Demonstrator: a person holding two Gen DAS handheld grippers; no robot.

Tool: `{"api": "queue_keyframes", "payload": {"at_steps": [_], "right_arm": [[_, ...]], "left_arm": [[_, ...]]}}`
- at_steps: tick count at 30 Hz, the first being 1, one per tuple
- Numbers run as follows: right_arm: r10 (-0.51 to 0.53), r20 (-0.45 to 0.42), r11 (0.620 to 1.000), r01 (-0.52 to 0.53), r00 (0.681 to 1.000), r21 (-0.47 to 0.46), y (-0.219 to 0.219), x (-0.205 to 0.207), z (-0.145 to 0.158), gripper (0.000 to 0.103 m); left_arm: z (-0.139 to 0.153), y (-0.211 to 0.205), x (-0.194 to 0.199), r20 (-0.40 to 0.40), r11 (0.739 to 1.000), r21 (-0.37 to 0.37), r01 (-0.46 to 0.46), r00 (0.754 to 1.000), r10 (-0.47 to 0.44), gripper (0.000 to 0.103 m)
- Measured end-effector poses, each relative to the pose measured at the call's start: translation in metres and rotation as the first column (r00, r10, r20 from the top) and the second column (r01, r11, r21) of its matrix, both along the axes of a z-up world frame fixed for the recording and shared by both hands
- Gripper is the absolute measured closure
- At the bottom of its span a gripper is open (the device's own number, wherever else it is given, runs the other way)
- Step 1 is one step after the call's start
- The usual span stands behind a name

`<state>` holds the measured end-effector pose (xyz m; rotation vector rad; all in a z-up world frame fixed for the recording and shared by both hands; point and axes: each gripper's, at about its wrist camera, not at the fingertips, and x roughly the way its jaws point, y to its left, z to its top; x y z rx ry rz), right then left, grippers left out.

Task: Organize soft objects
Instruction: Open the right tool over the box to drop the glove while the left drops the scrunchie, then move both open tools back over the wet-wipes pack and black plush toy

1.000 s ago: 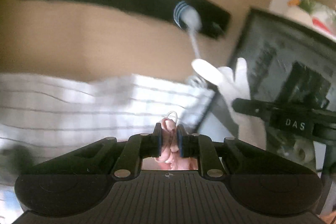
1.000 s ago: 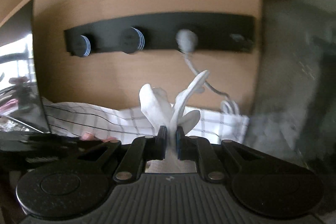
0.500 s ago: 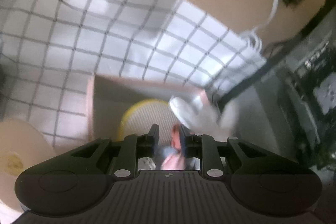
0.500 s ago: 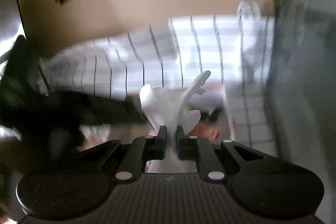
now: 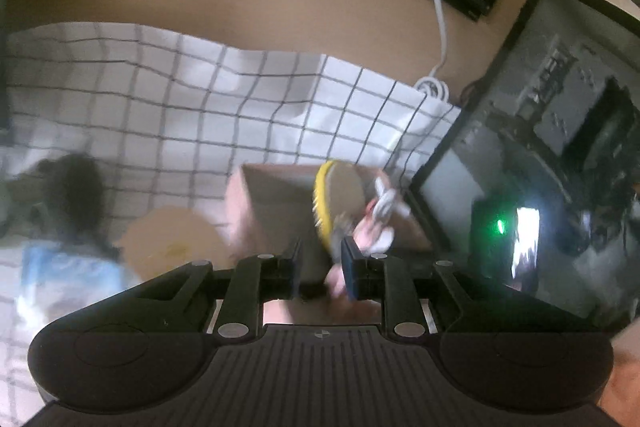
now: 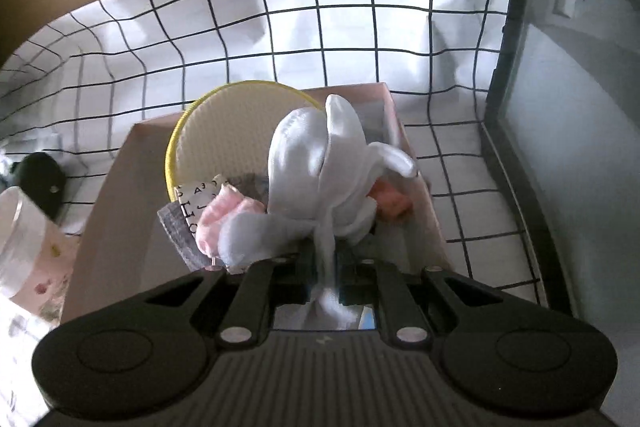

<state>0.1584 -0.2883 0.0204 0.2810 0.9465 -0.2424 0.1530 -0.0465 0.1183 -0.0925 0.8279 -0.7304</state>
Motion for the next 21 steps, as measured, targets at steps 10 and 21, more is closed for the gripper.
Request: {"api": "queue_keyframes", "payload": {"at_steps": [10,21], "right_arm": [[-0.012,-0.035,0.998,0.014,0.999,0.057,0.015,-0.018,0.009,0.079],[0.045,0.14,0.989,-0.024,0.989,-0.148,0.06,-0.05,0.076,0.035]], "left_arm": [[-0.018,0.113,-0.007,-0.056,0.978,0.009,-0.207,0.977,0.207,0.08],[-0.053,0.212,-0.001,-0.106,0.901,0.105,-0.421,0.896,0.431,0.08]]}}
